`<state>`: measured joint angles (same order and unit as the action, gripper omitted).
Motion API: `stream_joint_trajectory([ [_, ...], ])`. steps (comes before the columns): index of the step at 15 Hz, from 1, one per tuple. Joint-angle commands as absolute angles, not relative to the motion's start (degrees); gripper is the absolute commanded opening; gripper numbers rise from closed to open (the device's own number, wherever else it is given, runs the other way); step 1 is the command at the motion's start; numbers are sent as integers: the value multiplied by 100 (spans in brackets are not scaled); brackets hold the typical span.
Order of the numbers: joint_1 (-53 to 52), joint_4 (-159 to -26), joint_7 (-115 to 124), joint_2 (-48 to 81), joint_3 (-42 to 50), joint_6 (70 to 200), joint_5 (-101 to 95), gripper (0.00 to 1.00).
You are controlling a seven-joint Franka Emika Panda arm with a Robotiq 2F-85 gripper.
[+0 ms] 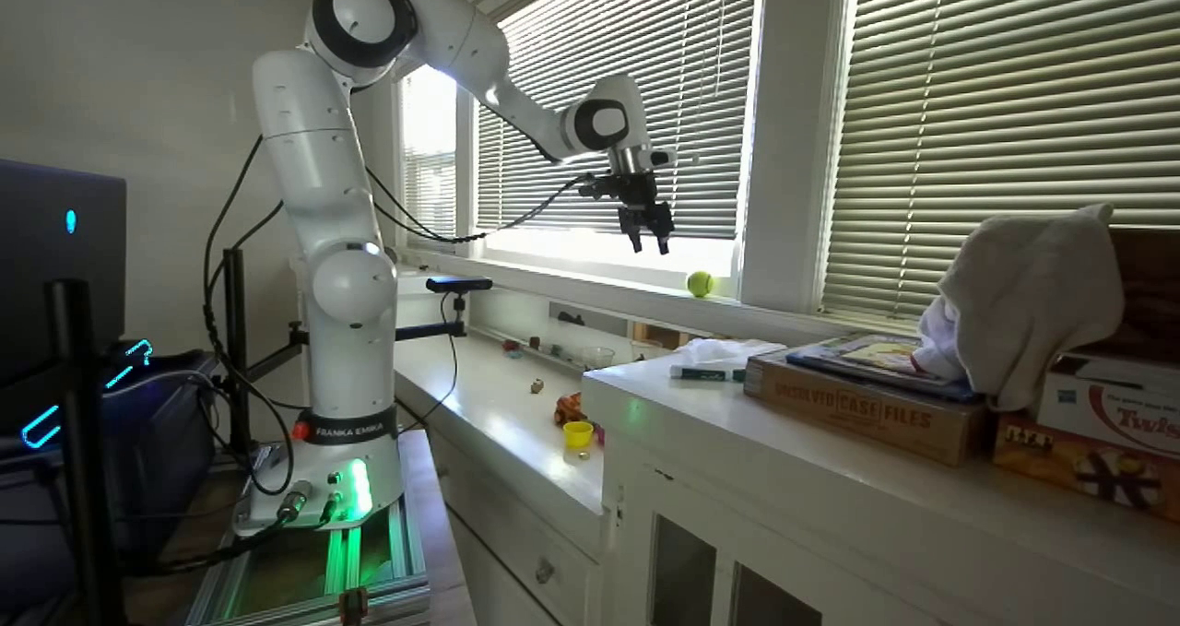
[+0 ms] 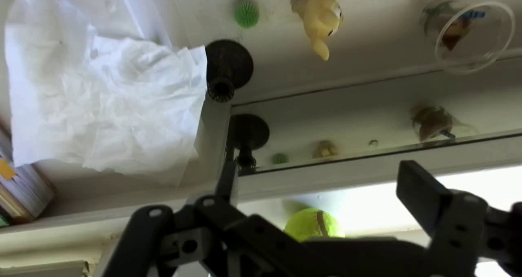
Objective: Put the green tennis ball on the window sill
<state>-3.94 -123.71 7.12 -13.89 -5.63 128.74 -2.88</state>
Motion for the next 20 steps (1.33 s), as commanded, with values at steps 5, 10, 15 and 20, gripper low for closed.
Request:
stream_joint_trajectory([
  [5,-395,-12096,718,-1595,-577,11738,-239,100],
  [10,-394,-12078,718,-1603,-577,11665,-237,100],
  [15,-394,-12078,718,-1603,-576,11664,-237,100],
  [20,-394,-12078,718,-1603,-576,11664,-237,100],
])
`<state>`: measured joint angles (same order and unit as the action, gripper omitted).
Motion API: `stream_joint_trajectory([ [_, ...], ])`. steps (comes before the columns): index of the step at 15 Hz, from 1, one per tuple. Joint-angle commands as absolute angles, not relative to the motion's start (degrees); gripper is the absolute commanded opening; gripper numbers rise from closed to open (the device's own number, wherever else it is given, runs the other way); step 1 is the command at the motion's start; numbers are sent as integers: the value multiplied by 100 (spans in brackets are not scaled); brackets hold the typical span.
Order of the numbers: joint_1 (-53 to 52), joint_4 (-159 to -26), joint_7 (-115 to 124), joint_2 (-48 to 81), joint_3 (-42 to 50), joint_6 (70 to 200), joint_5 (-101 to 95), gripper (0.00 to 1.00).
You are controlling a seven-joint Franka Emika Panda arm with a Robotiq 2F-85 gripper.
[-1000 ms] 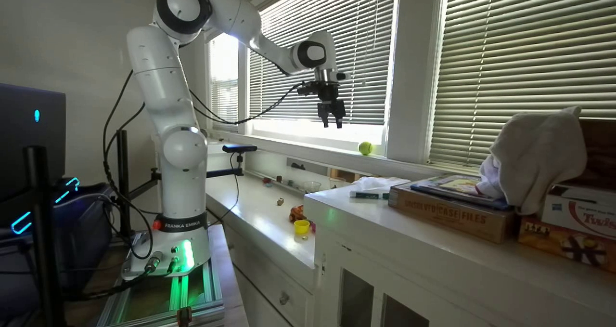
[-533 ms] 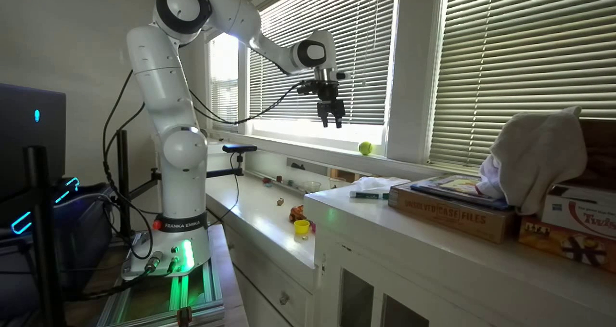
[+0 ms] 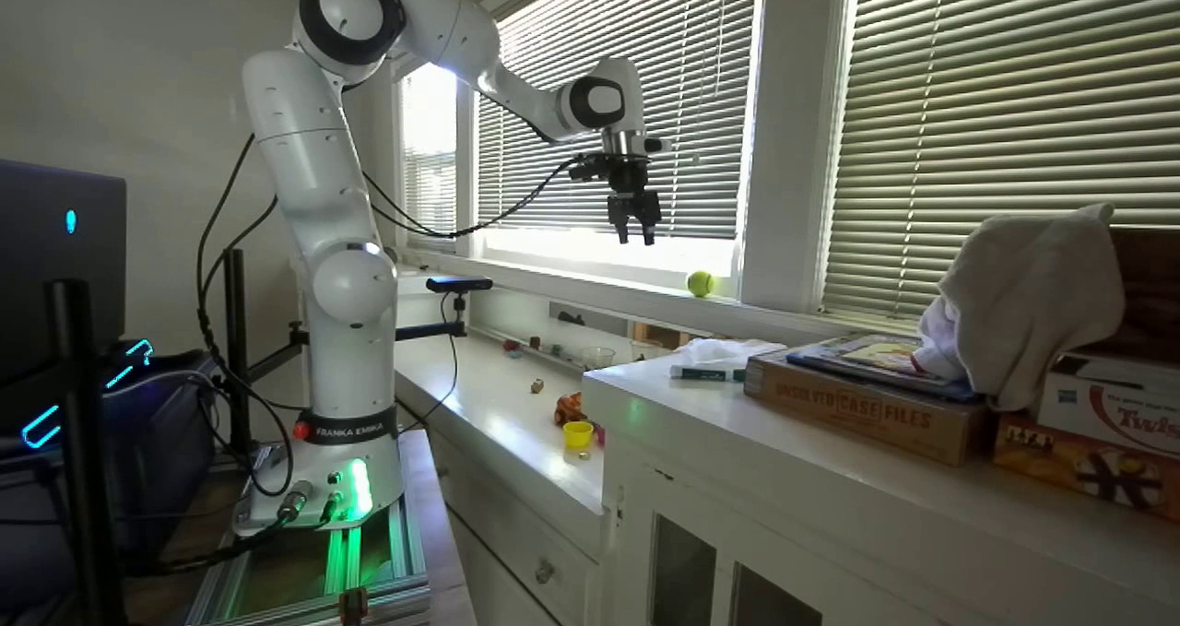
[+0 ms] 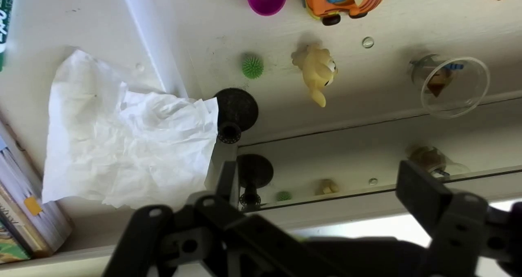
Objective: Put the green tennis ball on the window sill
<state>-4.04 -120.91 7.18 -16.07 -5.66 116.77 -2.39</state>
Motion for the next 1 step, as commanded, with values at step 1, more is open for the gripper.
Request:
stream_joint_trajectory([
  [1,-394,-12078,718,-1603,-576,11664,-237,100],
])
